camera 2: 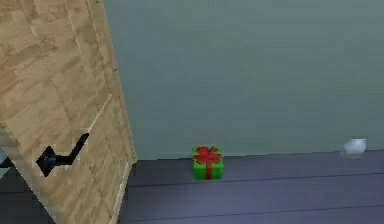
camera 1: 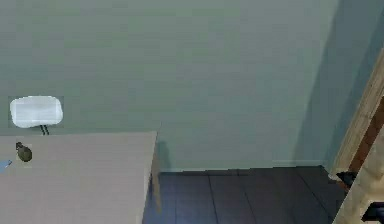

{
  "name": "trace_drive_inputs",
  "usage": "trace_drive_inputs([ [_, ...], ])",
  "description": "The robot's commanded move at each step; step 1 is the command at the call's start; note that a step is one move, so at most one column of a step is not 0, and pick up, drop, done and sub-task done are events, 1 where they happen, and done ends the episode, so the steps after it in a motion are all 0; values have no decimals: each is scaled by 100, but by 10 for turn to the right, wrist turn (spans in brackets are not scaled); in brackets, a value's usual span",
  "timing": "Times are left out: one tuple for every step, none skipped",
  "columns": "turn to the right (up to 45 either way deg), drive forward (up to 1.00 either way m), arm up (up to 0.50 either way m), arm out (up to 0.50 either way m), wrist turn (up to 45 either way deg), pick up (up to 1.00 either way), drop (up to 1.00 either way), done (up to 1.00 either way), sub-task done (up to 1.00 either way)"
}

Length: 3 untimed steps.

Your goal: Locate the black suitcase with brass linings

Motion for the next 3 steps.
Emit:
trace_drive_inputs([
  [210,0,0,0,0,0,0,0,0],
  [0,65,0,0,0,0,0,0,0],
  [-90,0,0,0,0,0,0,0,0],
])
